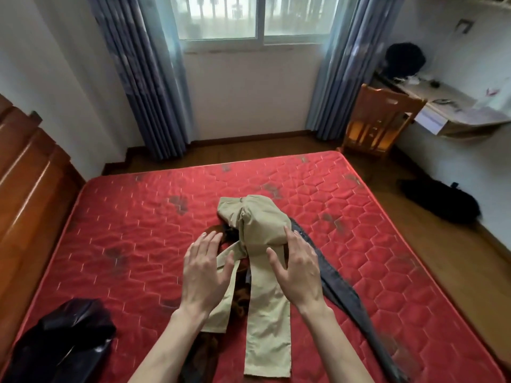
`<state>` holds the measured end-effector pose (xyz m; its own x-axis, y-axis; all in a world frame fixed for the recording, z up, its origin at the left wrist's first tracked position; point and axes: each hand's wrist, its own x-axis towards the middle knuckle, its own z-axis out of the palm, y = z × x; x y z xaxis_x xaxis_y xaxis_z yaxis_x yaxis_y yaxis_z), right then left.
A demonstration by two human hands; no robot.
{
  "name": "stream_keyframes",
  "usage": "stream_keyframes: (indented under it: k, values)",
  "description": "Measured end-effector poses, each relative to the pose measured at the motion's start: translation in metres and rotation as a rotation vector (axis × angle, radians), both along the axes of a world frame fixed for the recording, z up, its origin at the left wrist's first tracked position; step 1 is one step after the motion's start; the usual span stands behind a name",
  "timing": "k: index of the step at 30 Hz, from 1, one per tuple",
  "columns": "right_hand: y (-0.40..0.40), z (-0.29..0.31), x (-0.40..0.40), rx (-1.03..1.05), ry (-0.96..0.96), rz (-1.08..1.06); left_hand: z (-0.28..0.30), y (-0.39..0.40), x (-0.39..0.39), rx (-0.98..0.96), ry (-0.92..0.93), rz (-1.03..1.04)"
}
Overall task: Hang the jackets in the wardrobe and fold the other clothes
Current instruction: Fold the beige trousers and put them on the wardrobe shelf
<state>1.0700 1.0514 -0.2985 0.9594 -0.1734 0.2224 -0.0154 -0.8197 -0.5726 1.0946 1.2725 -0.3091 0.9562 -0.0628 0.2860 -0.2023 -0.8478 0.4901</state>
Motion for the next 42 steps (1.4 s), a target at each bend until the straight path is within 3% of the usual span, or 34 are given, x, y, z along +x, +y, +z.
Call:
stream_keyframes:
  k: [13, 23, 30, 36, 42]
  values:
    - [-0.076, -0.11, 0.143, -0.002, 0.183, 0.066, -0.083, -0.075, 0.13, 0.093, 0.085, -0.013]
    - [-0.101, -0.263, 0.246, 0.007, 0.268, -0.009, -0.256, -0.098, 0.252, 0.106, 0.107, -0.04]
    - [-0.11, -0.361, 0.315, 0.046, 0.338, -0.075, -0.352, -0.11, 0.333, -0.088, 0.244, 0.171]
    - [-0.107, -0.408, 0.321, 0.03, 0.384, -0.063, -0.404, -0.118, 0.392, -0.241, 0.506, 0.28]
    - [-0.1, -0.423, 0.304, 0.03, 0.385, -0.052, -0.406, -0.124, 0.38, -0.226, 0.362, 0.171]
